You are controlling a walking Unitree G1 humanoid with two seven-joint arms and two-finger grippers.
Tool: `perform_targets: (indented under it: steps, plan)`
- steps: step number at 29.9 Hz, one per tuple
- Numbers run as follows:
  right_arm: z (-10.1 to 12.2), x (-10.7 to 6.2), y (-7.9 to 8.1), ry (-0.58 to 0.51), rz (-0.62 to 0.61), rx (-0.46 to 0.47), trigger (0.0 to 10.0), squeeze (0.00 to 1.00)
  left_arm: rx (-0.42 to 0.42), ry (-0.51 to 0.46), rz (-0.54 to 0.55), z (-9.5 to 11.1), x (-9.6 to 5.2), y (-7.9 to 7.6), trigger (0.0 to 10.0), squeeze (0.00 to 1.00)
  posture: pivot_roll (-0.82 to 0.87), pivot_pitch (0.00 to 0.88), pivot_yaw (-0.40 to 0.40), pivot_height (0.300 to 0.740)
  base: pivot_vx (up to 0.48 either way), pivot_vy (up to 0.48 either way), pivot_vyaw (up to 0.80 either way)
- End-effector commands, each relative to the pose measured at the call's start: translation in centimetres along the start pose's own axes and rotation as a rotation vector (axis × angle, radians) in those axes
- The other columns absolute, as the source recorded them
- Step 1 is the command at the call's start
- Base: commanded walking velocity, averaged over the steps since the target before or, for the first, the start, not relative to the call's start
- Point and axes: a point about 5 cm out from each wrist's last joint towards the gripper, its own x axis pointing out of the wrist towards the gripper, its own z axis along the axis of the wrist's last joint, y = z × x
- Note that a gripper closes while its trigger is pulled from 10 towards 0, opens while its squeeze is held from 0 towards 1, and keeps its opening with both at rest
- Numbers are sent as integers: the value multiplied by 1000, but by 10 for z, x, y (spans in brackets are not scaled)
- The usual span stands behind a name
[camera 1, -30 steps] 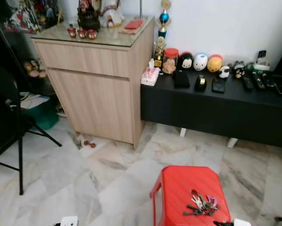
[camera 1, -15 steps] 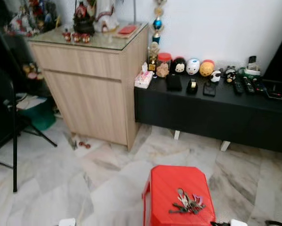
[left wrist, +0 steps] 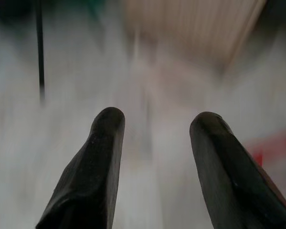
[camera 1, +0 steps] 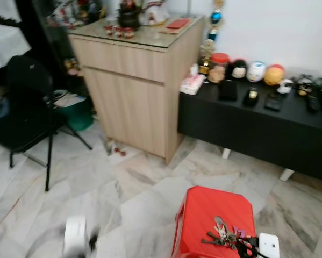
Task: Hang keys on a hook
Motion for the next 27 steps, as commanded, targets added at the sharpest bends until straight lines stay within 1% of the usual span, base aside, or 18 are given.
perform_targets:
  steps: [1, 2, 3, 4, 5, 6, 8, 10, 11, 13, 14, 18, 20, 21, 22, 27]
  plan:
    - [1, -1, -2, -18, -9, 13, 10000, 0, -6, -16, 1, -1, -2, 2, 10000, 0, 114, 0, -9, 740, 0, 0, 0]
    - [38, 15, 23, -162, 41, -50, 10000, 0, -11, -66, -16, 8, 0, -1, 10000, 0, 120, 0, -13, 740, 0, 0, 0]
    - [51, 18, 32, -210, 59, -68, 10000, 0, -11, -80, -20, 10, 0, -2, 10000, 0, 119, 0, -13, 740, 0, 0, 0]
    - [57, 19, 38, -246, 74, -78, 10000, 0, -21, -99, -22, 12, 0, -3, 10000, 0, 117, 0, -15, 740, 0, 0, 0]
    - [59, 19, 40, -258, 80, -80, 10000, 0, -27, -111, -21, 14, 0, -4, 10000, 0, 117, 0, -16, 740, 0, 0, 0]
    - [63, 19, 43, -297, 77, -84, 10000, 0, -28, -139, -22, 17, 1, -4, 10000, 0, 114, 0, -17, 740, 0, 0, 0]
    - [67, 19, 44, -331, 69, -75, 10000, 0, -27, -176, -26, 23, 1, -4, 10000, 0, 111, 0, -19, 740, 0, 0, 0]
    - [77, 18, 44, -385, 65, -60, 10000, 0, -29, -224, -38, 31, 0, -5, 10000, 0, 114, 0, -23, 740, 0, 0, 0]
    - [77, 18, 44, -385, 65, -60, 10000, 0, -29, -224, -38, 31, 0, -5, 10000, 0, 114, 0, -23, 740, 0, 0, 0]
    - [85, 17, 47, -434, 94, -49, 10000, 0, -12, -251, -53, 35, -1, -7, 10000, 0, 112, 0, -28, 740, 0, 0, 0]
    - [85, 17, 47, -434, 94, -49, 10000, 0, -12, -251, -53, 35, -1, -7, 10000, 0, 112, 0, -28, 740, 0, 0, 0]
    - [89, 14, 48, -457, 104, -90, 10000, 0, -30, -282, -66, 41, -1, -13, 10000, 0, 92, 0, -28, 740, 0, 0, 0]
    - [92, 12, 39, -480, 59, -97, 10000, 0, -32, -267, -74, 35, -4, -17, 10000, 0, 86, 0, -30, 740, 0, 0, 0]
    - [92, 12, 39, -480, 59, -97, 10000, 0, -32, -267, -74, 35, -4, -17, 10000, 0, 86, 0, -30, 740, 0, 0, 0]
    - [93, 11, 35, -490, 42, -99, 10000, 0, -34, -258, -77, 31, -5, -19, 10000, 0, 84, 0, -34, 740, 0, 0, 0]
    - [97, 8, 33, -507, 64, -112, 10000, 0, -35, -262, -84, 29, -10, -22, 10000, 0, 103, 0, -56, 740, 0, 0, 0]
